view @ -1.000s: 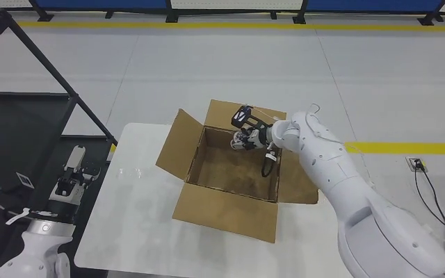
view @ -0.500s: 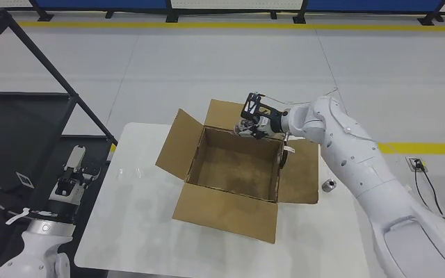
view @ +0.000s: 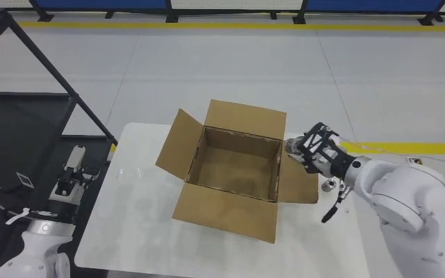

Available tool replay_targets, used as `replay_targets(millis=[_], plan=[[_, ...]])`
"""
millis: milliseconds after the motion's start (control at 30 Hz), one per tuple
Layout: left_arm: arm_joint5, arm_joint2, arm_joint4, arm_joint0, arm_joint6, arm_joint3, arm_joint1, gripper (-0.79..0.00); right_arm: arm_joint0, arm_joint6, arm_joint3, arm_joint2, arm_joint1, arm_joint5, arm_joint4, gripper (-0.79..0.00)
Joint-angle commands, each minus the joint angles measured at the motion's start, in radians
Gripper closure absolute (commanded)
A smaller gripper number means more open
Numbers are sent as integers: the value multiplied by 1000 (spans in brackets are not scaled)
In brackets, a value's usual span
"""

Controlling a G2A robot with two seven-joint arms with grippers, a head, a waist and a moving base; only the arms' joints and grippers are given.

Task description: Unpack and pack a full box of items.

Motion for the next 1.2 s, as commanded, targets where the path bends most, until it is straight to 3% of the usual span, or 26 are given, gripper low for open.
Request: replay_targets(millis=[0,200,433,633,767,933,1133,1167], plan=[[0,0,0,0,0,0,0,-785,-80,0,-12,110,8,52,-12,0],[0,0,0,0,0,0,0,-785,-288,43,-44,319,25,72,-44,0],[0,0,0,0,0,0,0,-785,-416,98,37,355,35,-30,-9,0],[0,0,0,0,0,0,0,-785,-356,56,256,242,35,-82,64,0],[0,0,0,0,0,0,0,-785,-278,5,387,148,32,-83,3,0],[0,0,0,0,0,0,0,-785,-225,-86,467,59,29,-83,-137,0],[0,0,0,0,0,0,0,-785,-170,-113,538,-5,24,-71,-177,0],[0,0,0,0,0,0,0,-785,-164,-112,545,-8,24,-71,-175,-68]])
